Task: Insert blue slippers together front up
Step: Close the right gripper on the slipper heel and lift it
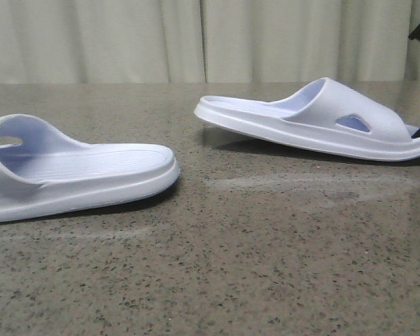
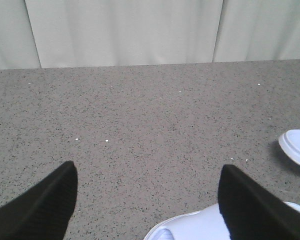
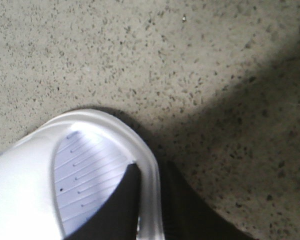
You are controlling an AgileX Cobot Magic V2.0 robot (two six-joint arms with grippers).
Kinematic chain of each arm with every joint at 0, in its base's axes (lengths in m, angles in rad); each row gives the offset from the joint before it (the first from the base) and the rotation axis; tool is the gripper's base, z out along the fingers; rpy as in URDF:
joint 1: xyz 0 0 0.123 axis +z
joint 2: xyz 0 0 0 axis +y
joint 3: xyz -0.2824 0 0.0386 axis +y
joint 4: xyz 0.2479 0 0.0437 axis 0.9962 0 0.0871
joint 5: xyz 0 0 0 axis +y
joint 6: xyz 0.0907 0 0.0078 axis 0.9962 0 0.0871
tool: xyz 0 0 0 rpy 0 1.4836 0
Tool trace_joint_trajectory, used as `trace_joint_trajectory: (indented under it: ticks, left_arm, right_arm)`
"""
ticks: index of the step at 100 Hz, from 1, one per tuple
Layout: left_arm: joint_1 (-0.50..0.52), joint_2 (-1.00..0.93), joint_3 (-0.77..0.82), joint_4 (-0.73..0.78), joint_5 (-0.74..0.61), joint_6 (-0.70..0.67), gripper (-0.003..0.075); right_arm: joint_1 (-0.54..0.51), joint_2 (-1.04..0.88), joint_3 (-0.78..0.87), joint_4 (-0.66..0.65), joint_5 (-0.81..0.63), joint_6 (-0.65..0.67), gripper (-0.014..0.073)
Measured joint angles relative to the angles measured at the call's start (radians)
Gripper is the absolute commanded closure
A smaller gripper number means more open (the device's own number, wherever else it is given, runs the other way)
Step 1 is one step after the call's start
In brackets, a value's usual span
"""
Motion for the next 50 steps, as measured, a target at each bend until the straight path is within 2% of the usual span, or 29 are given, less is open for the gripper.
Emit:
trace_joint_trajectory:
  ticks: [12,37,50]
  left_arm:
    - [0.000,0.000,0.000,0.000,0.000,0.000,0.0215]
    - [0.000,0.000,0.000,0.000,0.005,0.000,0.0320]
    - [0.000,0.000,0.000,0.000,0.005,0.000,0.0331]
  right_arm:
    - [0.000,0.000,0.000,0.000,0.002,-0.002,0.0701]
    - [0.000,0.000,0.000,0.000,-0.006,-0.056,0.0701]
    - [0.000,0.000,0.000,-0.002,-0.011,-0.080,0.0700]
